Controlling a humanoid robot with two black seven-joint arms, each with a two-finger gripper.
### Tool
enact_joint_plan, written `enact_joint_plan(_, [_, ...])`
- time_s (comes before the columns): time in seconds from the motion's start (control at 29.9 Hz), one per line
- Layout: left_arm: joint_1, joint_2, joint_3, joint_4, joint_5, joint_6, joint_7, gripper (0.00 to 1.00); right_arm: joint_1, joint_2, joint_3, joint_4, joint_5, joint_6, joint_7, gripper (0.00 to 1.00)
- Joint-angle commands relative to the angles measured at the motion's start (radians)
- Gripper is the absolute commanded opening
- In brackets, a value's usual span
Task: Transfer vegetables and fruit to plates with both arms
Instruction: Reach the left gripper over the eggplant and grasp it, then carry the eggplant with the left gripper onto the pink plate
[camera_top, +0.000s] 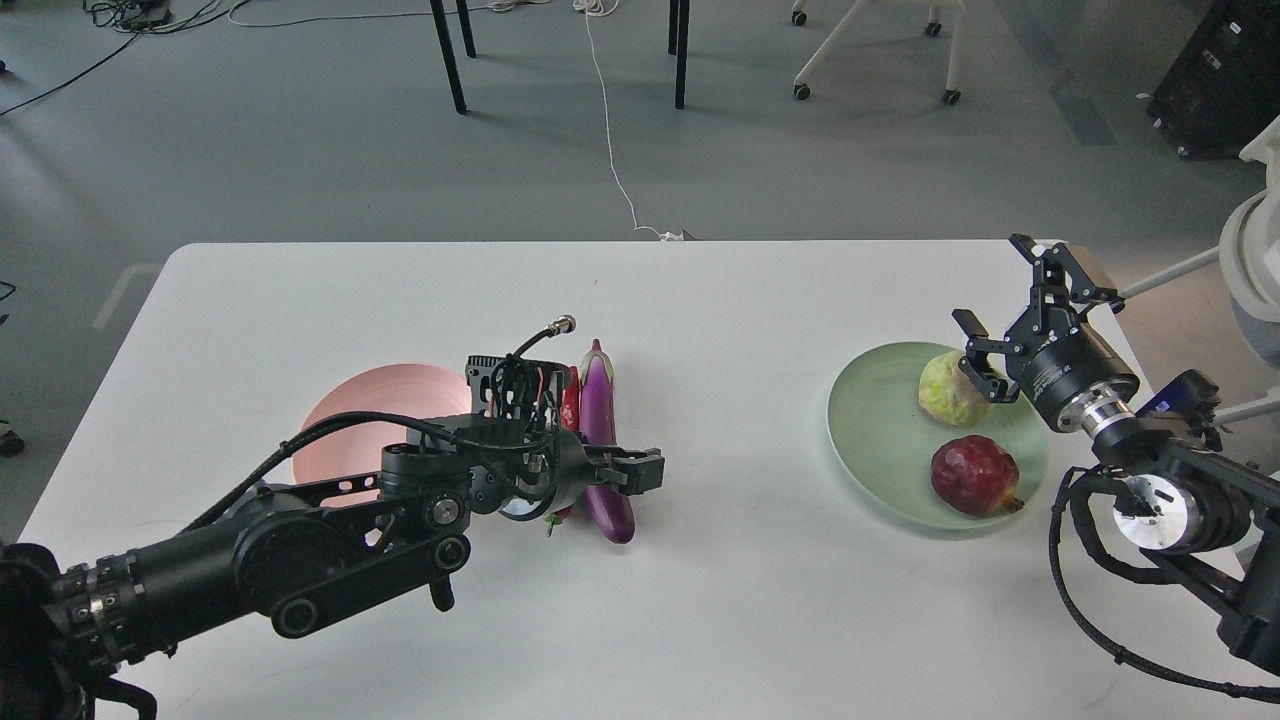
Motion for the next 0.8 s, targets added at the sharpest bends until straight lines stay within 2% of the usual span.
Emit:
enact_joint_plan(0.0, [0.001, -0.001, 0.001, 0.003, -0.001, -0.001, 0.0, 0.96, -0.012, 0.002, 0.0, 0.002, 0.0, 0.0, 0.0, 0.99])
enact_joint_plan(0.07, [0.002, -0.004, 0.001, 0.003, -0.001, -0.001, 0.0, 0.94, -0.013, 0.0, 0.002, 0.002, 0.0, 0.0, 0.0, 0.99])
enact_joint_plan(0.37, [0.01, -0.005, 0.0, 0.012, -0.013, -0.005, 0.0, 0.68, -0.015, -0.002, 0.002, 0.005, 0.0, 0.0, 0.0, 0.99])
enact_joint_plan(0.4, [0.01, -0.005, 0.0, 0.012, -0.014, -0.005, 0.0, 0.63, -0.015, -0.002, 0.002, 0.004, 0.0, 0.0, 0.0, 0.99])
enact_joint_plan(0.47, [0.008, -0.011, -0.002, 0.012, -0.019, -0.004, 0.0, 0.42, -0.017, -0.003, 0.002, 0.007, 0.0, 0.0, 0.0, 0.99])
enact_joint_plan(0.5, [0.008, -0.016, -0.002, 0.012, -0.019, -0.002, 0.0, 0.37, -0.017, -0.002, 0.002, 0.007, 0.0, 0.0, 0.0, 0.99])
enact_joint_plan(0.63, [0.005, -0.027, -0.008, 0.009, -0.042, 0.001, 0.0, 0.26, -0.017, -0.002, 0.002, 0.007, 0.0, 0.0, 0.0, 0.99])
enact_joint_plan(0.77, [0.002, -0.034, -0.019, -0.018, -0.07, 0.021, 0.0, 0.25, -0.017, -0.002, 0.002, 0.007, 0.0, 0.0, 0.0, 0.99])
